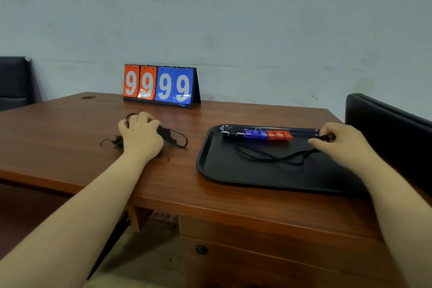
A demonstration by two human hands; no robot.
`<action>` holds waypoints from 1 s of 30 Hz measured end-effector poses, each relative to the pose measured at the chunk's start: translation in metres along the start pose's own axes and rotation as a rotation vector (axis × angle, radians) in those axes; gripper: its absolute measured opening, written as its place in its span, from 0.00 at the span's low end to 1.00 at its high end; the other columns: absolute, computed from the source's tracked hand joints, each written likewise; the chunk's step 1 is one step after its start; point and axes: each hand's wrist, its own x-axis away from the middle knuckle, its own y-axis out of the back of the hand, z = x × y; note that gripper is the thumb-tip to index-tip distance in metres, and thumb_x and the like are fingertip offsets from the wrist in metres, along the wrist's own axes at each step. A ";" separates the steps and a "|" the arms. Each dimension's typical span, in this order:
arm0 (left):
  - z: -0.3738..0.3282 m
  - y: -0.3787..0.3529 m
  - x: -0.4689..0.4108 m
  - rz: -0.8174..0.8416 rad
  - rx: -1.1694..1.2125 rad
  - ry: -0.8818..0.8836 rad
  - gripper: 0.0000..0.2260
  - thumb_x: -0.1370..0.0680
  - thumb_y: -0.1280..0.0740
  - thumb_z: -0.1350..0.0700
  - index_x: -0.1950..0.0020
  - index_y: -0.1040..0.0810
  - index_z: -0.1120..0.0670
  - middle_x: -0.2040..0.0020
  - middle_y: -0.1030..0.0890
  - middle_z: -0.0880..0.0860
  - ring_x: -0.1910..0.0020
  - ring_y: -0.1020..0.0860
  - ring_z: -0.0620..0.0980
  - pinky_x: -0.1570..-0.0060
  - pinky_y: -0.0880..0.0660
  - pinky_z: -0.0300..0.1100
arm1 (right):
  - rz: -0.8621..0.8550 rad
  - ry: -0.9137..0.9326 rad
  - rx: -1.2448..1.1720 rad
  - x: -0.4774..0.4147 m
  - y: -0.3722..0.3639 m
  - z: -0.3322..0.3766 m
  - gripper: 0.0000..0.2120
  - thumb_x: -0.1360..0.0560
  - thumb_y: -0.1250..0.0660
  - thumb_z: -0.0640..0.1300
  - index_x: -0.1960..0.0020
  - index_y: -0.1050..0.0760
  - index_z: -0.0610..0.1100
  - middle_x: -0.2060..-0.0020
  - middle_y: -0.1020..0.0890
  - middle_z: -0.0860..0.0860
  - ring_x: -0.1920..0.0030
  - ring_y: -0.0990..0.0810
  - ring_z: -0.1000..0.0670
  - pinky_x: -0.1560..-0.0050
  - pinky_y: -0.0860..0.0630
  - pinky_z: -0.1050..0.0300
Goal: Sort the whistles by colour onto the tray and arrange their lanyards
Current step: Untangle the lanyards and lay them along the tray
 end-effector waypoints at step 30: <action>-0.119 0.024 0.009 0.466 0.208 -0.608 0.05 0.22 0.36 0.55 0.46 0.25 0.51 0.52 0.26 0.48 0.52 0.25 0.48 0.49 0.27 0.43 | -0.313 -0.592 -0.689 -0.014 0.019 -0.030 0.08 0.23 0.42 0.34 0.49 0.25 0.38 0.55 0.20 0.44 0.60 0.22 0.52 0.60 0.23 0.61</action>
